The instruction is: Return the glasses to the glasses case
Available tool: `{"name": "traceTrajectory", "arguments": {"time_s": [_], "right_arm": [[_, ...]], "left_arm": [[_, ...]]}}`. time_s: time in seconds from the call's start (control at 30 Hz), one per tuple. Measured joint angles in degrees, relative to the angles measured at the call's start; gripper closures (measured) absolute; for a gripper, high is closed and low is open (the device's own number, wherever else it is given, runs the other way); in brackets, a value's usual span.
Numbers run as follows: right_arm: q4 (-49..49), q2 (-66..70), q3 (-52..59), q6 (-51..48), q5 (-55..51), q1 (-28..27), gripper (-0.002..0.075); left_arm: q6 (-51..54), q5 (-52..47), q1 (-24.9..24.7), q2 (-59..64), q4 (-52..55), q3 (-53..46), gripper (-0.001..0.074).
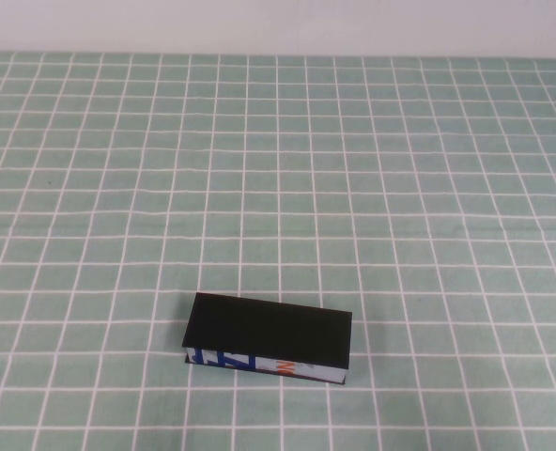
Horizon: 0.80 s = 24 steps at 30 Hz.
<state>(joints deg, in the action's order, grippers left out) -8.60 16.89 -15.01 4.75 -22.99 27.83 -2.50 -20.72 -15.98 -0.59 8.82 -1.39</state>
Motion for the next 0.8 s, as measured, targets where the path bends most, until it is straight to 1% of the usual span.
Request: {"name": "traceTrajectory", "arguments": {"time_s": [0.33, 0.57, 0.67, 0.8], "right_arm": [[0.00, -0.29, 0.00, 0.00, 0.00, 0.00, 0.0737], [0.00, -7.53, 0.00, 0.00, -0.12, -0.22, 0.0737], [0.00, -10.89, 0.05, 0.00, -0.12, -2.57, 0.0737], [0.00, -14.69, 3.30, 0.00, 1.55, -7.69, 0.0737]], "left_arm": [[-0.13, 0.00, 0.00, 0.00, 0.00, 0.00, 0.0737], [-0.13, 0.00, 0.00, 0.00, 0.00, 0.00, 0.0737], [-0.13, 0.00, 0.00, 0.00, 0.00, 0.00, 0.0737], [-0.13, 0.00, 0.00, 0.00, 0.00, 0.00, 0.0737]]}}
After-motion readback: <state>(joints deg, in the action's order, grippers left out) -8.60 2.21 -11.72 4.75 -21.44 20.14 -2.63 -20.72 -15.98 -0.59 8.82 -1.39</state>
